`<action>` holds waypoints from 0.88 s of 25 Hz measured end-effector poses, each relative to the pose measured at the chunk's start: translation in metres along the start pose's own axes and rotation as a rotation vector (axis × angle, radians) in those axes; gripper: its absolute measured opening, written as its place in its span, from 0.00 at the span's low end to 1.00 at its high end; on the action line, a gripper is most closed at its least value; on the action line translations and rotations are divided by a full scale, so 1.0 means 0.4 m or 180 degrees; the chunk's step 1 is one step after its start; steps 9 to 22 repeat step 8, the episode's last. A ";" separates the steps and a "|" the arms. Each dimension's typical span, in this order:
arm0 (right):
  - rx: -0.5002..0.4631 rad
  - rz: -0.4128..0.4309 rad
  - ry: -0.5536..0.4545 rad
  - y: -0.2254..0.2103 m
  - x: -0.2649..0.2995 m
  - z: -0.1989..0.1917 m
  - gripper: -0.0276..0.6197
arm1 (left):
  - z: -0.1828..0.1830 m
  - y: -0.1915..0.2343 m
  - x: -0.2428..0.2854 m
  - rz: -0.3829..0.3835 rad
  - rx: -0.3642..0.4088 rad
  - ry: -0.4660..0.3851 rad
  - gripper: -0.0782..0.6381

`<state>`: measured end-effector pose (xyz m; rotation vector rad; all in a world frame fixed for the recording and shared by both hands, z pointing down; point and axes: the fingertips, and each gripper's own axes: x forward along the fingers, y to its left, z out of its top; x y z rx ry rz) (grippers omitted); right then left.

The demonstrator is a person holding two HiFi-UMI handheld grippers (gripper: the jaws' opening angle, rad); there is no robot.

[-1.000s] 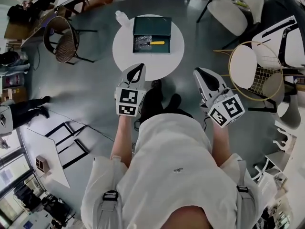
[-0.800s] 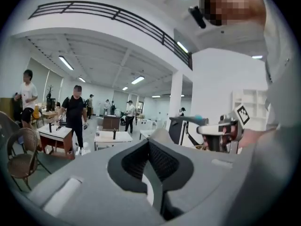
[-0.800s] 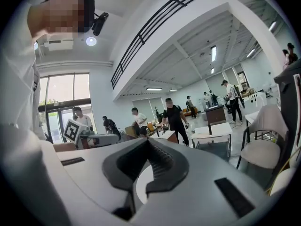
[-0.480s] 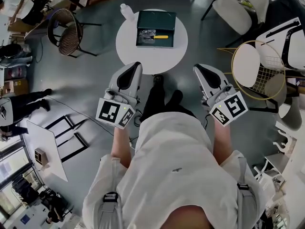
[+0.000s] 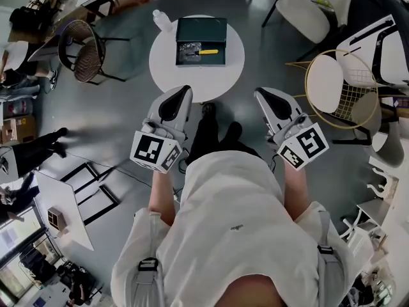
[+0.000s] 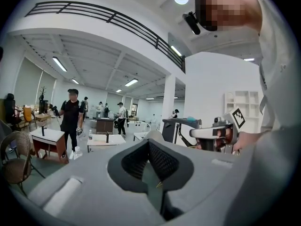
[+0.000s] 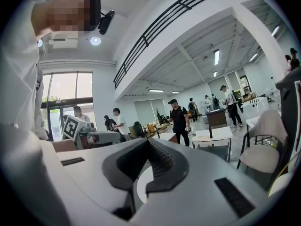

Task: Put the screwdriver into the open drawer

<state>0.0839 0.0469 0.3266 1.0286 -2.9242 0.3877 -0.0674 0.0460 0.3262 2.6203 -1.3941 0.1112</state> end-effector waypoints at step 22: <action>-0.0029 0.0011 0.0024 -0.026 0.013 0.005 0.05 | -0.021 -0.001 0.032 -0.0080 0.0018 0.0137 0.12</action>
